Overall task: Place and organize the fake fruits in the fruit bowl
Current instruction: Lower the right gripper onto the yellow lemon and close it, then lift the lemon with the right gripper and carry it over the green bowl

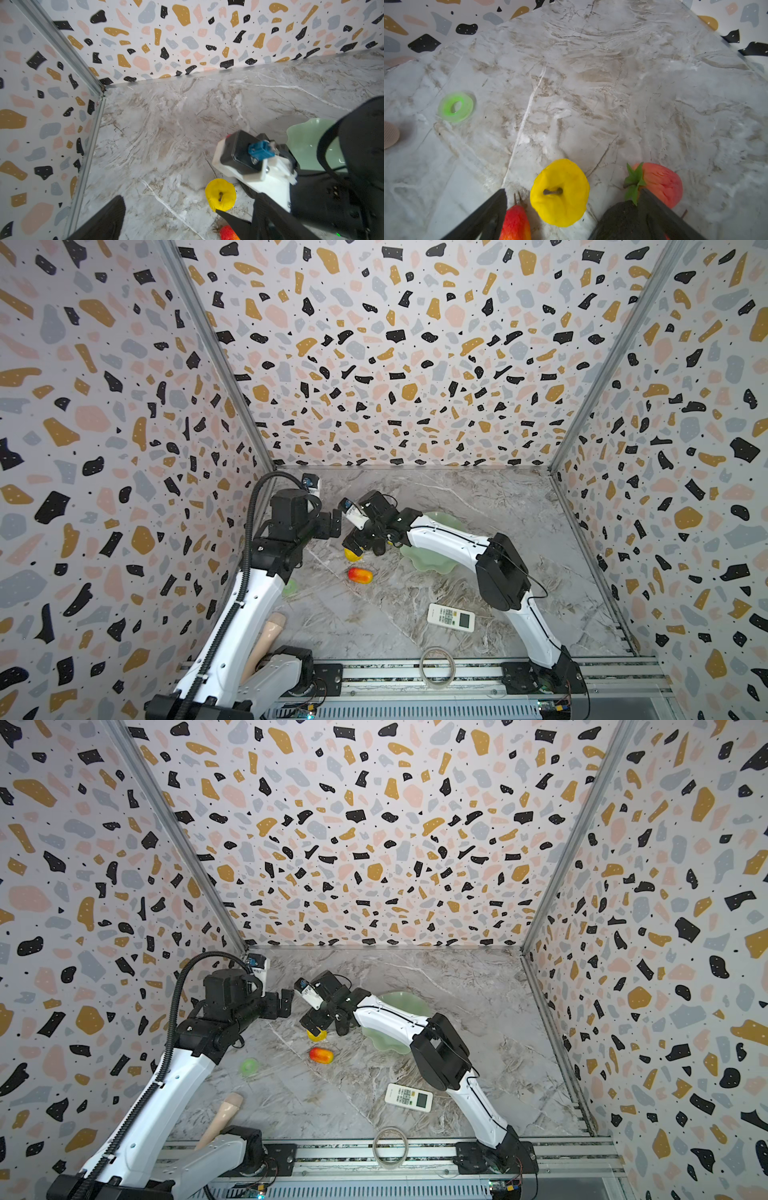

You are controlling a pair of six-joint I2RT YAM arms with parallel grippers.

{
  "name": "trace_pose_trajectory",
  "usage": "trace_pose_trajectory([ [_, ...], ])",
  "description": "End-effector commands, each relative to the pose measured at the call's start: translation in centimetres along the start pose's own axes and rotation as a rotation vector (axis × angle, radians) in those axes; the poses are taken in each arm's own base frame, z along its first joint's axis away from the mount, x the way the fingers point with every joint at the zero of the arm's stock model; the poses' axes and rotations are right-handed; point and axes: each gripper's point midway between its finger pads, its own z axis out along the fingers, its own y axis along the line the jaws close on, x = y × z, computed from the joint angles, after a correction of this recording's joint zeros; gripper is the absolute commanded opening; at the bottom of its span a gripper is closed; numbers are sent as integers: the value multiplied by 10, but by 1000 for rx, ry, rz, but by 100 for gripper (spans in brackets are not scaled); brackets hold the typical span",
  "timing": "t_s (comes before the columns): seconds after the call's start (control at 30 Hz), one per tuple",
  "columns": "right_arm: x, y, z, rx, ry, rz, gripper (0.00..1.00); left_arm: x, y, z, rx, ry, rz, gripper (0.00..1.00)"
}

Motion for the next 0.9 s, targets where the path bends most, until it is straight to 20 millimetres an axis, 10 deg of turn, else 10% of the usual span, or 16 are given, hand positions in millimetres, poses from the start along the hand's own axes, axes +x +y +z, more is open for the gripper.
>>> trace_pose_trajectory([
  [0.0,-10,-1,-3,-5,6,37,99,-2,-7,-1,63,-37,7,100],
  [0.4,13,8,30,-71,53,82,100,1,-3,-1,46,-40,1,99],
  [0.87,27,21,43,-131,57,123,79,4,2,4,38,-29,-13,100],
])
